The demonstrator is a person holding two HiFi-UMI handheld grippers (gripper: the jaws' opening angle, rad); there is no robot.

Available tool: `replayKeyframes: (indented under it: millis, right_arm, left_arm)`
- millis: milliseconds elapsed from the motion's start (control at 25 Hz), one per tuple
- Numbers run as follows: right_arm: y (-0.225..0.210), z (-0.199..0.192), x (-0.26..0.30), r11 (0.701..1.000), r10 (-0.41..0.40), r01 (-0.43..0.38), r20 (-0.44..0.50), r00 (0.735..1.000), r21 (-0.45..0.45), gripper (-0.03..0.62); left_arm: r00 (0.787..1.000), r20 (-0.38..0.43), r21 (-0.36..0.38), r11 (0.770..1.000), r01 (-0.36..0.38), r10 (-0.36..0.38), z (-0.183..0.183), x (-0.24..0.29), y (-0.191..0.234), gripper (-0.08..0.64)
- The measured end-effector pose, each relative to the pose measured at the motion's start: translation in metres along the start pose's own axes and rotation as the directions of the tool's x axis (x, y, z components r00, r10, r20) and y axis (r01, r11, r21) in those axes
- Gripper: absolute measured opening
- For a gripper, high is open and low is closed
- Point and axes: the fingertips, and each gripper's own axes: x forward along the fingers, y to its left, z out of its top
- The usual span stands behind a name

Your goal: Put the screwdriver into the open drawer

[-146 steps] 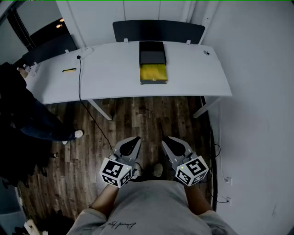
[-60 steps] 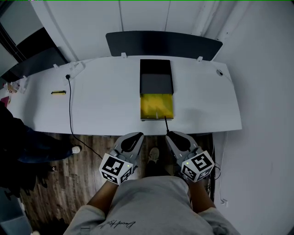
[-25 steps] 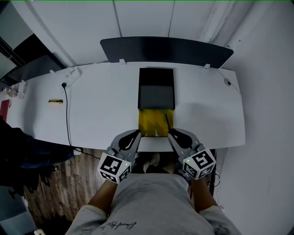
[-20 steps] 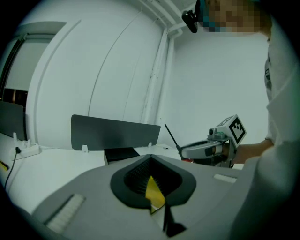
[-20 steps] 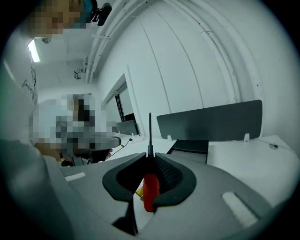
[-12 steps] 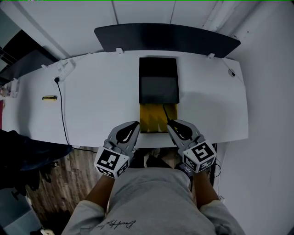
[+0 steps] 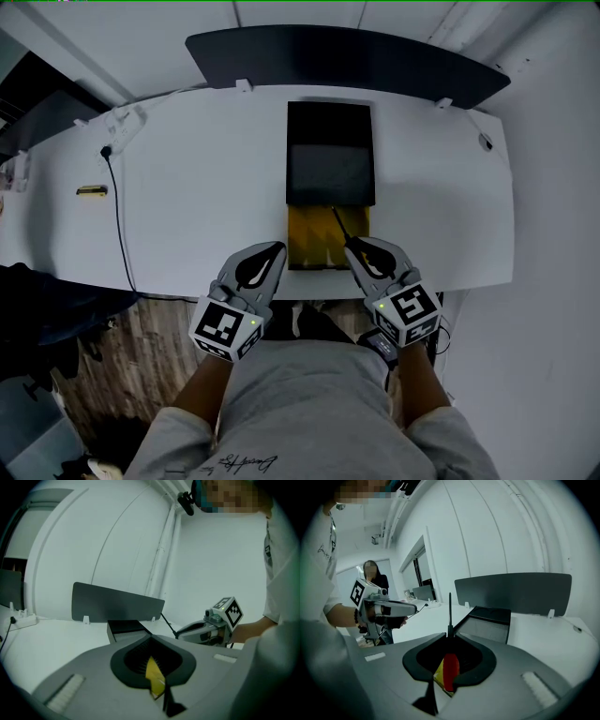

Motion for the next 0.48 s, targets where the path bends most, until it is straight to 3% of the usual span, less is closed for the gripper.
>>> replayKeyframes:
  millis: [480]
  right_arm:
    - [-0.013,-0.036,0.038,0.999,-0.015,0.009,-0.129,0.992,-0.049,0.074]
  left_arm:
    - [1.000,-0.016,-0.028,1.000,-0.006,0.005,-0.019,0.006,0.014,0.000]
